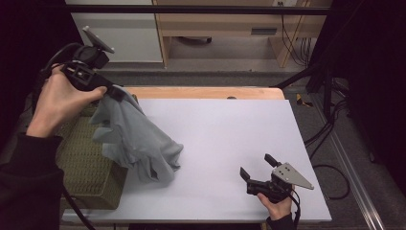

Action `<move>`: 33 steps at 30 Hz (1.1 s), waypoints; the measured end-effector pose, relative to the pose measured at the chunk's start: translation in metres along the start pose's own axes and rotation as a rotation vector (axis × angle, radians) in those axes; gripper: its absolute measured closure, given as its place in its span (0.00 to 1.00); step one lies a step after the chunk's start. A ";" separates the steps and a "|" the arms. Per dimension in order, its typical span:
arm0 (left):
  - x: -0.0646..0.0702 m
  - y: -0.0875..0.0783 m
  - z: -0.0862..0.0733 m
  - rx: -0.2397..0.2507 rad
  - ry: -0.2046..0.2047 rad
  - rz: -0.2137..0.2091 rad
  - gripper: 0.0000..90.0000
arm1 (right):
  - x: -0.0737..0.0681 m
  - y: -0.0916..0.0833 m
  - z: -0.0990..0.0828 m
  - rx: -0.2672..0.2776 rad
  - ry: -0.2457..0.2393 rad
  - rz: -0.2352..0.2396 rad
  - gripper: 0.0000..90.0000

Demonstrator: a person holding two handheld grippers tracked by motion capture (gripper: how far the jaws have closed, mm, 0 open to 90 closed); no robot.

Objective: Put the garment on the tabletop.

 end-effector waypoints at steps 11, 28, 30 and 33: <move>0.048 0.016 0.027 0.013 0.123 -0.043 0.92 | 0.001 0.000 -0.001 -0.008 0.000 0.002 0.02; 0.109 0.051 0.053 -0.005 0.267 -0.080 0.93 | 0.000 -0.001 -0.001 -0.010 0.013 0.023 0.02; 0.116 0.054 0.056 -0.006 0.280 -0.089 0.93 | 0.000 -0.002 -0.001 -0.014 0.014 0.023 0.02; 0.125 0.058 0.059 -0.010 0.298 -0.098 0.93 | 0.000 -0.002 0.000 -0.004 0.006 0.021 0.02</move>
Point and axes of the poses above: each handheld gripper's, and its own axes: y roughly forward along the jaws, z roughly out of its top, x roughly to its right, the point moved 7 cm from there along y, roughly forward along the jaws, and after that the axes turned 8 degrees about -z, right-handed, at the moved point
